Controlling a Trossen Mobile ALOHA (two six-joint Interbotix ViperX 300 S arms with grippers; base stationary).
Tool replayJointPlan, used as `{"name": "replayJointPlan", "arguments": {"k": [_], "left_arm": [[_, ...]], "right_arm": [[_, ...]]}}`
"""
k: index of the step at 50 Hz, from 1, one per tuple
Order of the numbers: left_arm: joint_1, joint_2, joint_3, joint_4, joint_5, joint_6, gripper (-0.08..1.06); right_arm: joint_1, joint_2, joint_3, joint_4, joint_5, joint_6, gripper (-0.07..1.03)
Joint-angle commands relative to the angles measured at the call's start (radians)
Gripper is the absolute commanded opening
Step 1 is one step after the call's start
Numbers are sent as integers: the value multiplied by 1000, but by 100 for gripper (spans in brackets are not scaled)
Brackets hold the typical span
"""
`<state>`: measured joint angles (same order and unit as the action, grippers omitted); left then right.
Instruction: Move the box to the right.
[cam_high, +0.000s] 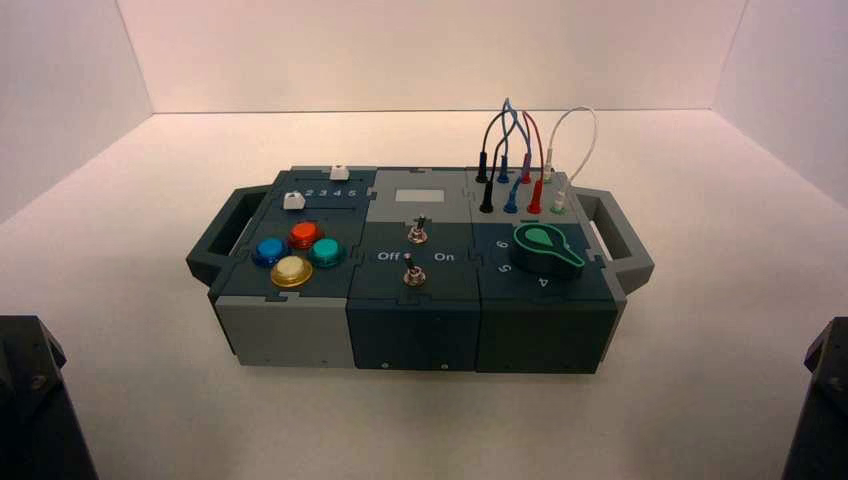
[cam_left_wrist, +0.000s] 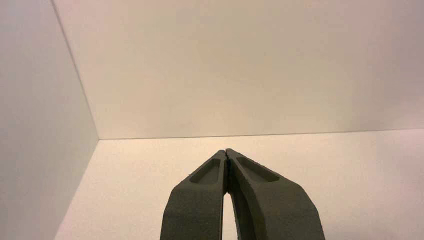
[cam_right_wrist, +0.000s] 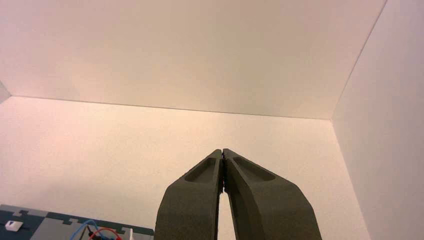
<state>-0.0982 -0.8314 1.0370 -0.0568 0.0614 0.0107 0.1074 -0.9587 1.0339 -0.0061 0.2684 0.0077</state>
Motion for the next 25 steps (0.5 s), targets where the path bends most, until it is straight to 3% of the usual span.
{"name": "replayJointPlan", "arguments": {"k": [1,25], "left_arm": [[12,8,-18,0,-5,0,-3],[12,8,-18,2,11,2,-3]], "right_arm": [[5,9,-35,-2,-6,-2,-2],[5,9,-37,2,0,3,-2]]}}
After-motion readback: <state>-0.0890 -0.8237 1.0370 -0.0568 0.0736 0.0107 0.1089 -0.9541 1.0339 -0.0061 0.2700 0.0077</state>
